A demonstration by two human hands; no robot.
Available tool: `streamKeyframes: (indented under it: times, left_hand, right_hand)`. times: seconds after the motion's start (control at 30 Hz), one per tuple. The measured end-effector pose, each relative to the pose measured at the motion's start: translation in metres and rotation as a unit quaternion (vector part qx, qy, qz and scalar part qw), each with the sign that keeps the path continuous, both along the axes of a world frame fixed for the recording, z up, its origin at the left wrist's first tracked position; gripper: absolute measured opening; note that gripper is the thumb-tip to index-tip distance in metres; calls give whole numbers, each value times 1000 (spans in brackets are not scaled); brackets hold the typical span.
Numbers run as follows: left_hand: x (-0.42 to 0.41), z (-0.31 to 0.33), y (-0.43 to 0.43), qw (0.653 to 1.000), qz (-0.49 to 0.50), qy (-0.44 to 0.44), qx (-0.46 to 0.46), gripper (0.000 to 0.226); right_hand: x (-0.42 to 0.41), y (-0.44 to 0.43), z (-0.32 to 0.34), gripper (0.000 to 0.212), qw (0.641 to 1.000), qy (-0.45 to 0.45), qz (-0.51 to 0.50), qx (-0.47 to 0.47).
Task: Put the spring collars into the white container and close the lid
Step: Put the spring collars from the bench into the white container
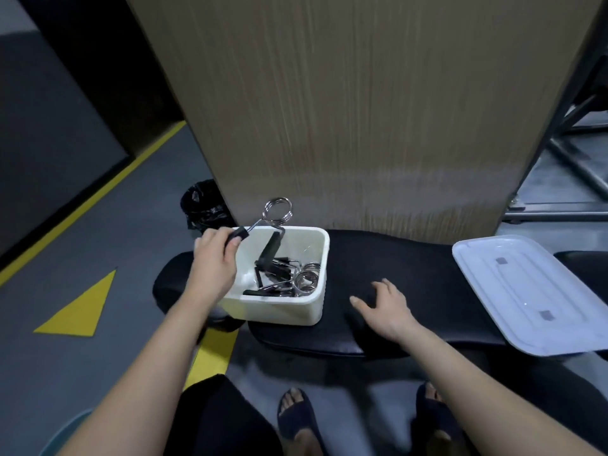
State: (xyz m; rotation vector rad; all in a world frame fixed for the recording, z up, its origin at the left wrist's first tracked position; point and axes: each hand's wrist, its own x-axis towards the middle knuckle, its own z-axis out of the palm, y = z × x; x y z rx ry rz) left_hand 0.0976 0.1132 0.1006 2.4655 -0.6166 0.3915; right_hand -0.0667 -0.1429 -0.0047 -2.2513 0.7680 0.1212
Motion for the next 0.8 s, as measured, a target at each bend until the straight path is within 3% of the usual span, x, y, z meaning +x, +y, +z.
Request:
streamKeyframes:
  times: [0.13, 0.27, 0.43, 0.7, 0.8]
  left_hand:
    - [26, -5, 14, 997, -54, 16, 52, 23]
    - [46, -15, 10, 986, -126, 22, 104, 24]
    - [77, -35, -4, 962, -197, 75, 176, 24]
    - [113, -56, -29, 936, -242, 170, 191, 27]
    - [120, -60, -36, 926, -239, 173, 238, 28]
  right_hand:
    - [13, 12, -27, 120, 993, 91, 69, -40]
    - [8, 26, -65, 140, 978, 145, 104, -112]
    - [14, 21, -68, 146, 972, 175, 115, -108]
    - [20, 21, -67, 145, 968, 200, 119, -98]
    - [21, 21, -67, 145, 968, 198, 120, -96]
